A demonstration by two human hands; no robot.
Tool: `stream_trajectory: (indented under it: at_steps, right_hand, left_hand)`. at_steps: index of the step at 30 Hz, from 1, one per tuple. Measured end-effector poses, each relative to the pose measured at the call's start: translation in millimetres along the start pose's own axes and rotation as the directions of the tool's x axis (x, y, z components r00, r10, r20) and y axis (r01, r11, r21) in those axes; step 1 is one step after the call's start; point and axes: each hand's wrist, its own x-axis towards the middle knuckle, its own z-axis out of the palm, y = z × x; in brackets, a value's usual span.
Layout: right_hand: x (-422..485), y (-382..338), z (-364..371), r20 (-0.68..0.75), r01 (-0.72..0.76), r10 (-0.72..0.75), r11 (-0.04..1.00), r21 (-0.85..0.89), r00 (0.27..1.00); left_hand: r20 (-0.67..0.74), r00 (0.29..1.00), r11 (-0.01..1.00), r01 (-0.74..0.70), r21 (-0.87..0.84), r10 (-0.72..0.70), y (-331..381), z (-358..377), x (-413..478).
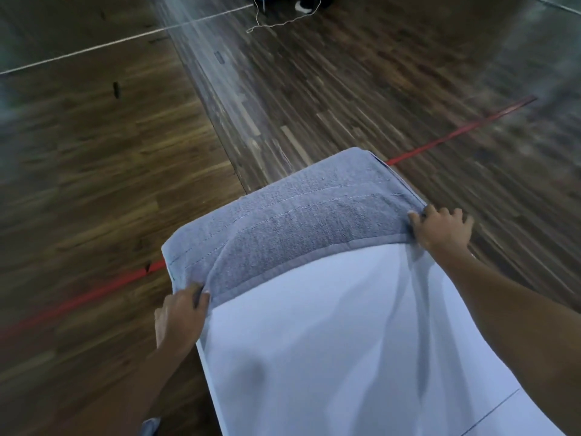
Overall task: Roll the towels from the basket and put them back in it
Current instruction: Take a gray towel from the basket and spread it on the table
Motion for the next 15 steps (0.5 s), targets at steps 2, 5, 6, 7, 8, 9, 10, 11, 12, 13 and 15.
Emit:
stream_trajectory:
  at_steps: [2, 5, 6, 7, 8, 9, 10, 11, 12, 13, 15]
  right_hand:
    - [6, -5, 4, -0.03, 0.0, -0.004, 0.991, -0.137, 1.0]
    - [15, -25, 6, -0.089, 0.063, -0.067, 0.997, -0.045, 0.994]
    - [18, -32, 9, -0.078, 0.126, -0.123, 0.992, 0.027, 0.989]
    - [21, -37, 13, -0.038, 0.225, -0.222, 0.971, 0.087, 0.974]
    - [23, -41, 19, 0.005, 0.332, -0.337, 0.93, 0.155, 0.942]
    - [26, -42, 26, 0.034, 0.408, -0.426, 0.884, 0.226, 0.904]
    - [29, -43, 32, 0.053, 0.429, -0.461, 0.856, 0.287, 0.886]
    - [30, -44, 36, 0.075, 0.396, -0.444, 0.853, 0.341, 0.893]
    - [30, -46, 39, 0.082, 0.351, -0.411, 0.852, 0.389, 0.908]
    - [29, -47, 41, 0.073, 0.312, -0.376, 0.849, 0.426, 0.924]
    - [24, -49, 42, 0.048, 0.285, -0.335, 0.862, 0.42, 0.941]
  left_hand:
    - [-0.096, 0.992, 0.983, -0.07, 0.169, 0.087, 1, 3, -2]
    - [-0.115, 0.958, 0.929, -0.218, 0.298, 0.262, 1, 8, 8]
    - [-0.093, 0.941, 0.908, -0.283, 0.308, 0.324, 0, 10, 13]
    - [-0.049, 0.926, 0.891, -0.345, 0.294, 0.374, 2, 12, 17]
    - [-0.004, 0.909, 0.875, -0.4, 0.272, 0.417, 5, 14, 22]
    - [0.044, 0.889, 0.853, -0.45, 0.264, 0.455, 7, 16, 26]
    - [0.094, 0.867, 0.824, -0.495, 0.276, 0.49, 10, 17, 30]
    - [0.142, 0.853, 0.804, -0.521, 0.287, 0.502, 12, 19, 34]
    - [0.182, 0.854, 0.811, -0.52, 0.269, 0.487, 12, 21, 39]
    - [0.216, 0.866, 0.845, -0.493, 0.21, 0.451, 12, 24, 42]
    - [0.227, 0.908, 0.929, -0.369, 0.032, 0.352, 9, 33, 42]
